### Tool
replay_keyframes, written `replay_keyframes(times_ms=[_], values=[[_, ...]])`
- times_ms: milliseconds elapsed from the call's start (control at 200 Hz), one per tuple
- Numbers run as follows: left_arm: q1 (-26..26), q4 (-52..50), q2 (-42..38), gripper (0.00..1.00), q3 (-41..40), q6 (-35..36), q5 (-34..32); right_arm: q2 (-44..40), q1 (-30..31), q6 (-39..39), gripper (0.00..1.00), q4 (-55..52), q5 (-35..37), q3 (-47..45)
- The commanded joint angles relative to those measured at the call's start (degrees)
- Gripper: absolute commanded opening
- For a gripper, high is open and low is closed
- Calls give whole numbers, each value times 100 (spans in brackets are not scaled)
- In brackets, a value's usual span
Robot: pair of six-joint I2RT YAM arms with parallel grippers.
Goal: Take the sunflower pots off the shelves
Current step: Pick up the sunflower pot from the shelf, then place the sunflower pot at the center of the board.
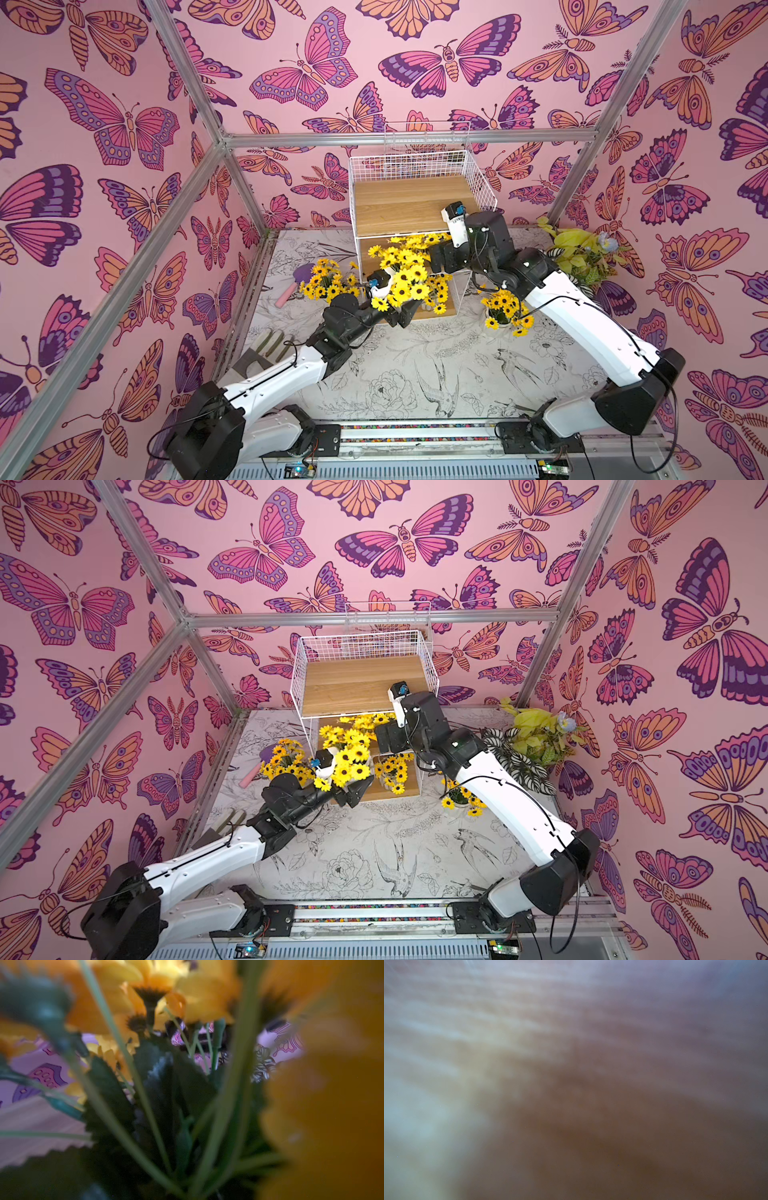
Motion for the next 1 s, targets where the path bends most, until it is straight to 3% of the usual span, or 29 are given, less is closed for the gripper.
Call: replay_keyframes(times_ms=[0, 566, 811, 996], values=[[-78, -306, -236, 58, -224, -102, -257, -276, -26, -85, 99, -7, -184, -134], [-500, -1332, -2177, 58, -1302, -312, -2478, -1254, -20, -34, 99, -126, -601, -684], [-838, -1956, -2780, 56, -1858, -724, -4397, -1349, -21, -22, 99, -47, -677, -793], [-1048, -2225, -2758, 56, -2012, -1018, -5707, -1392, -21, 5, 99, 33, -735, -915]])
